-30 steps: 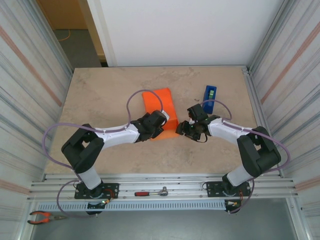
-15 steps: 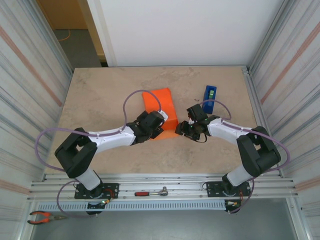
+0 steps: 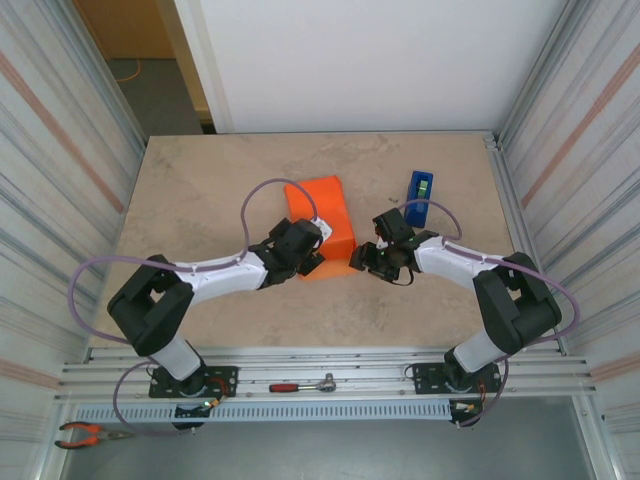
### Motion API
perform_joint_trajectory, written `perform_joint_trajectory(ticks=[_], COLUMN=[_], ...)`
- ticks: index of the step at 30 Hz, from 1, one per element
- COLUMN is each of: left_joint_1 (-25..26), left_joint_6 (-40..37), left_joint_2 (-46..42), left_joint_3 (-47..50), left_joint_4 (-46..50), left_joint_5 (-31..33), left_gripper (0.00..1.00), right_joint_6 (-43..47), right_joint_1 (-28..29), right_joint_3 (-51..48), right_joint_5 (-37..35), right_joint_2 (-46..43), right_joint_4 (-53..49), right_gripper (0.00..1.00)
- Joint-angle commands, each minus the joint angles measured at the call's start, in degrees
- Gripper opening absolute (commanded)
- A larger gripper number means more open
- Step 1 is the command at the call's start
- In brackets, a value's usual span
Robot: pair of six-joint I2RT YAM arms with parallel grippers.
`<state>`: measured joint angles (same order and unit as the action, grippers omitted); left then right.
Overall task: Wrap the gift box in paper
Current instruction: Fold the third fold of the wrapping paper on the gift box, then fold the wrapping paper for the gift box.
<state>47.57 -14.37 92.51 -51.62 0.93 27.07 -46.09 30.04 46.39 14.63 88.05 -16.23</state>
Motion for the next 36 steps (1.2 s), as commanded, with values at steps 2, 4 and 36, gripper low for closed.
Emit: perform_joint_trajectory(ticks=[2, 4, 36], left_joint_1=[-0.29, -0.29, -0.38], left_joint_6=[-1.27, -1.37, -0.22], left_joint_2=[1.76, 2.48, 6.66], left_joint_3=[0.47, 0.46, -1.03], left_joint_4=[-1.72, -1.83, -1.46], left_joint_5=[-0.77, -0.62, -0.17], left_gripper=[0.92, 0.92, 0.82], right_joint_6=[-1.20, -1.22, -1.35], right_joint_1=[0.39, 0.46, 1.95], right_joint_3=[2.08, 2.30, 4.54], right_joint_5=[0.02, 0.22, 1.17], right_joint_2=[0.93, 1.28, 7.56], right_joint_4=[0.10, 0.20, 2.00], right_gripper=[0.58, 0.58, 0.50])
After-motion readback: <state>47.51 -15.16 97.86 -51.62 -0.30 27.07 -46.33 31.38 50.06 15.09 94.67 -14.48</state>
